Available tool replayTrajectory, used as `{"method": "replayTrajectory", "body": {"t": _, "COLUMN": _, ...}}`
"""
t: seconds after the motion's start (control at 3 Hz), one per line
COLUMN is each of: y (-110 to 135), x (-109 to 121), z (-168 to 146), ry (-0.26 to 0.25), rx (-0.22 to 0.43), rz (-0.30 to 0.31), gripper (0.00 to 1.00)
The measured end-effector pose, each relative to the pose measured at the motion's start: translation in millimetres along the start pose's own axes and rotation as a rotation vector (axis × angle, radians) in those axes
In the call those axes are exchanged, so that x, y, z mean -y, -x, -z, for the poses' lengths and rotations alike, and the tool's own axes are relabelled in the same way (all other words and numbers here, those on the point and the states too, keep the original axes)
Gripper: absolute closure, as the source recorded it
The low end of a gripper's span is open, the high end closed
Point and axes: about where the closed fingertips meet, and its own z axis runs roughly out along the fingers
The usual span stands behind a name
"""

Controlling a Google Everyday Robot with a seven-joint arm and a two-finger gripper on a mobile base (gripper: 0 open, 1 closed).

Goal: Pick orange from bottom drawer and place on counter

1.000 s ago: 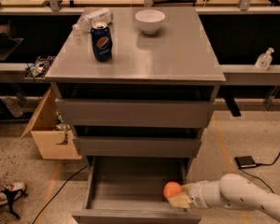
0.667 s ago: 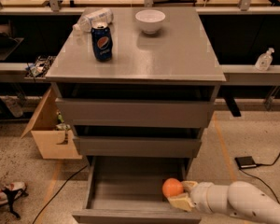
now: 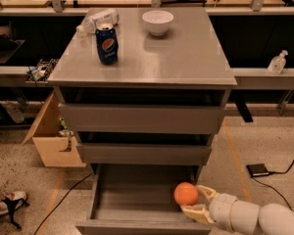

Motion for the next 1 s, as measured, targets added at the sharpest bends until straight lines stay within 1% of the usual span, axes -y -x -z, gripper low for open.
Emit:
{"method": "replayTrajectory", "body": {"t": 0.33, "y": -4.3, "x": 1.3, "z": 1.2, "ry": -0.004, "rx": -0.005, "rz": -0.011, "gripper": 1.00}}
{"method": "replayTrajectory", "body": {"t": 0.67, "y": 10.2, "x": 7.1, "z": -0.2, "ry": -0.004, "rx": 0.050, "rz": 0.010, "gripper": 1.00}}
{"method": "replayTrajectory", "body": {"t": 1.0, "y": 50.6, "x": 22.0, "z": 8.0, "ry": -0.034, "rx": 0.140, "rz": 0.078, "gripper": 1.00}}
